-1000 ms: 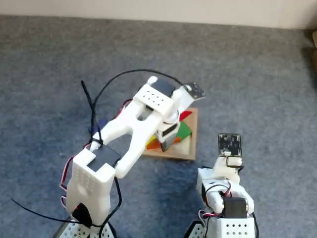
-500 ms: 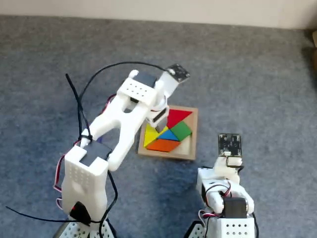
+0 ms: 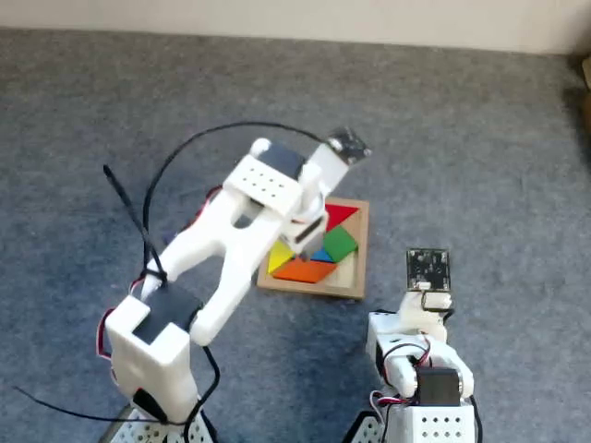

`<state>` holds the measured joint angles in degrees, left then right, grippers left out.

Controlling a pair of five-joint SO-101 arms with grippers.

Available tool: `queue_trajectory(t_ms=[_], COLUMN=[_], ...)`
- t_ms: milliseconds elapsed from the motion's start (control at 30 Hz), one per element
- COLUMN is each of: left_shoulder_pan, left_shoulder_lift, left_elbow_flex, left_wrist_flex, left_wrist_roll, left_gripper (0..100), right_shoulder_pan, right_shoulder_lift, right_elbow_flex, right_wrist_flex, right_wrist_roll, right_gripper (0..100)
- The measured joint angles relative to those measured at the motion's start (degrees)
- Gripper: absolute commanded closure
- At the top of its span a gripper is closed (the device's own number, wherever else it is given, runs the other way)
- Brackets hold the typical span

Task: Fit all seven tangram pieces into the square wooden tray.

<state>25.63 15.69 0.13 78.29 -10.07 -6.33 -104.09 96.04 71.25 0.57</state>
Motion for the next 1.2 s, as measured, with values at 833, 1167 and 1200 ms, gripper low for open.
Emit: queue_trajectory(t_ms=[833,1167,1200], left_shoulder_pan=[-16.2,-17.8,-18.6], left_shoulder_lift=[-13.6,-40.7,-42.6], left_elbow_flex=[18.7,26.8,28.3], left_wrist_flex=[-7.8,-0.3,0.0], left_wrist_roll=[-2.5,-2.4,-1.8], left_gripper=[79,79,79], right_shoulder_pan=[0.0,0.0,0.0], right_shoulder_lift=[0.0,0.0,0.0], right_elbow_flex=[0.0,0.0,0.0], right_wrist_flex=[0.0,0.0,0.0], right_wrist_roll=[0.0,0.0,0.0], right_gripper=[99.4,99.4,99.4])
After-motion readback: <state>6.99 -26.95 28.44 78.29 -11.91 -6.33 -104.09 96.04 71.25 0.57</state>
